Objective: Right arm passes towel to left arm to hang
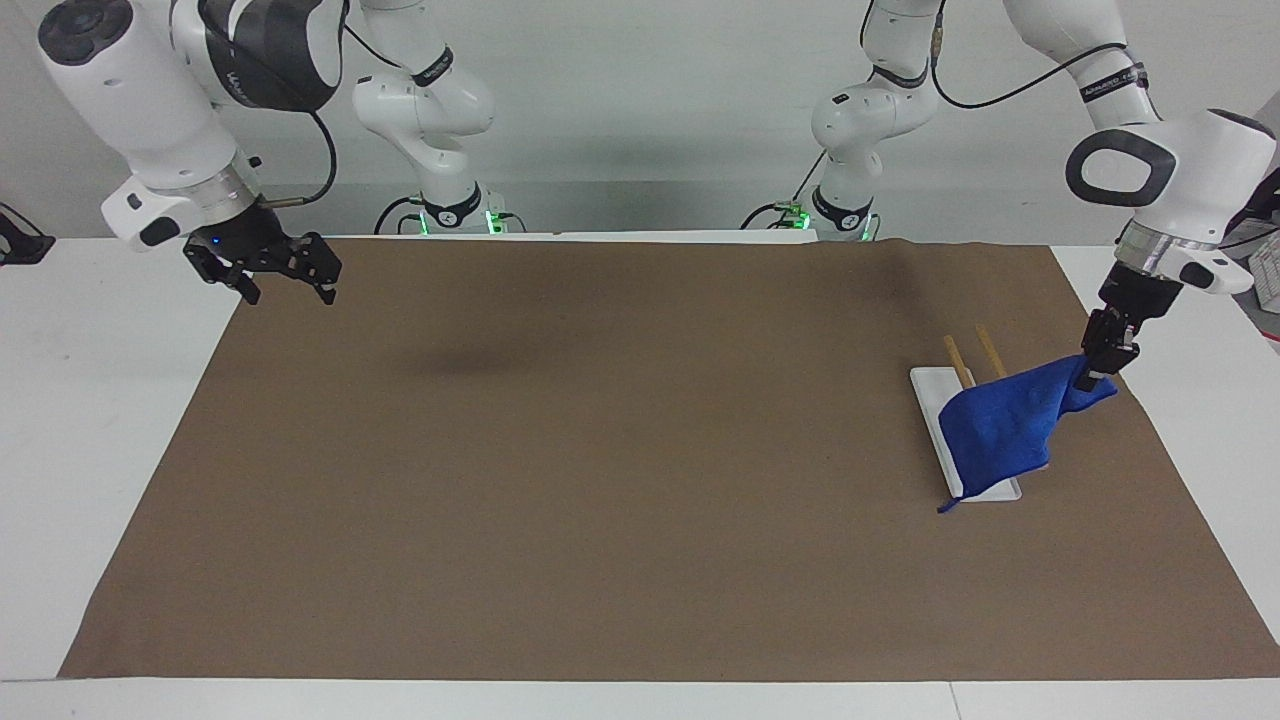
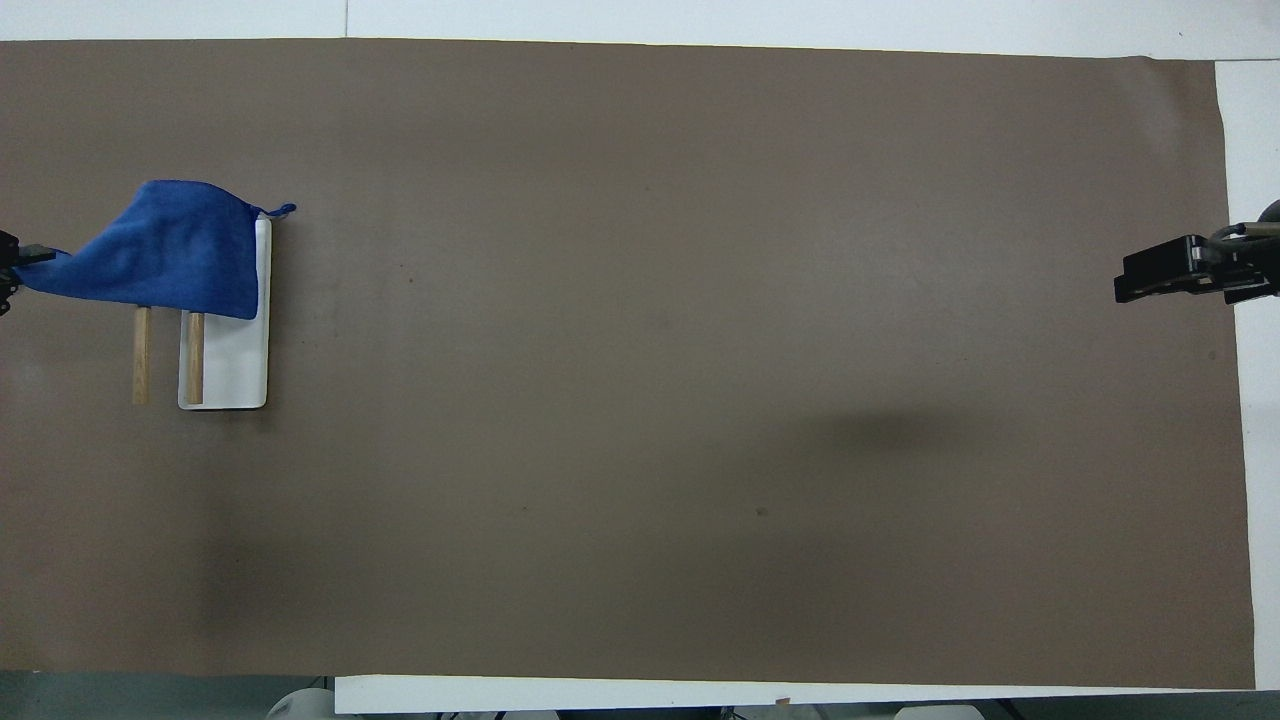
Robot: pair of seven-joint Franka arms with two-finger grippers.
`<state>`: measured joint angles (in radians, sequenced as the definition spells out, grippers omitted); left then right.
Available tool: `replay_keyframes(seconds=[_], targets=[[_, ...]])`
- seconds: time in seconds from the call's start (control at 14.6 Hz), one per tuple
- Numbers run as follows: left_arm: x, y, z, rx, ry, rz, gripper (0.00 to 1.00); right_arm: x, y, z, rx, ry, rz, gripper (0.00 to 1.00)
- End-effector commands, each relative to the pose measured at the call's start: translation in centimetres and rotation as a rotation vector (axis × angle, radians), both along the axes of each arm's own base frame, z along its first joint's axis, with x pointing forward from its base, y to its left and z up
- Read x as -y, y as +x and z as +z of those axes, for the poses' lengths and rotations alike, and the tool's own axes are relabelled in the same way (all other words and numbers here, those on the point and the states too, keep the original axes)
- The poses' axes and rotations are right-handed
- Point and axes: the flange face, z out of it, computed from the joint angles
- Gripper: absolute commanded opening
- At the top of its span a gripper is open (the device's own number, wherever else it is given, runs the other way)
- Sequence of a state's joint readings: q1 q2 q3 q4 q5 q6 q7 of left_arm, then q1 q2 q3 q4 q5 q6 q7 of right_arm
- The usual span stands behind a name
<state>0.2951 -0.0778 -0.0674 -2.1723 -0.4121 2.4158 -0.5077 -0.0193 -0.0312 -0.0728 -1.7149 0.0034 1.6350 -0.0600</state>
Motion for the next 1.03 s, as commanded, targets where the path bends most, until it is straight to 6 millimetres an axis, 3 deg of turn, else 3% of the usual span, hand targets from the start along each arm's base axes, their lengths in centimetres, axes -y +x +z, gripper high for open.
replay_keyframes(seconds=[0.0,0.14,0.34,0.62,0.75,0.96], targets=[[-1.0,-0.3,1.6,-0.002,0.060,-0.028,1.00,0.1,0.0,0.3,-0.010,-0.002,0.010,1.00],[-1.0,0.5,4.0,-0.046,0.162,-0.112,1.00,0.2,-0.1,0.3,-0.010,-0.002,0.008,1.00],[0.0,1.9,9.6,-0.170,0.236,-0.227,1.00,0.2,-0.1,0.3,-0.010,-0.002,0.008,1.00],[7.3,1.9,14.0,-0.268,0.250,-0.410,1.00,0.4,0.0,0.3,-0.011,-0.002,0.005,1.00],[11.3,0.4,15.9,-0.363,0.296,-0.652,1.00,0.6,-0.1,0.3,-0.013,-0.002,0.000,1.00],[14.2,-2.0,17.2,-0.446,0.292,-0.939,1.00,0.9,-0.1,0.3,-0.016,-0.001,-0.006,1.00]])
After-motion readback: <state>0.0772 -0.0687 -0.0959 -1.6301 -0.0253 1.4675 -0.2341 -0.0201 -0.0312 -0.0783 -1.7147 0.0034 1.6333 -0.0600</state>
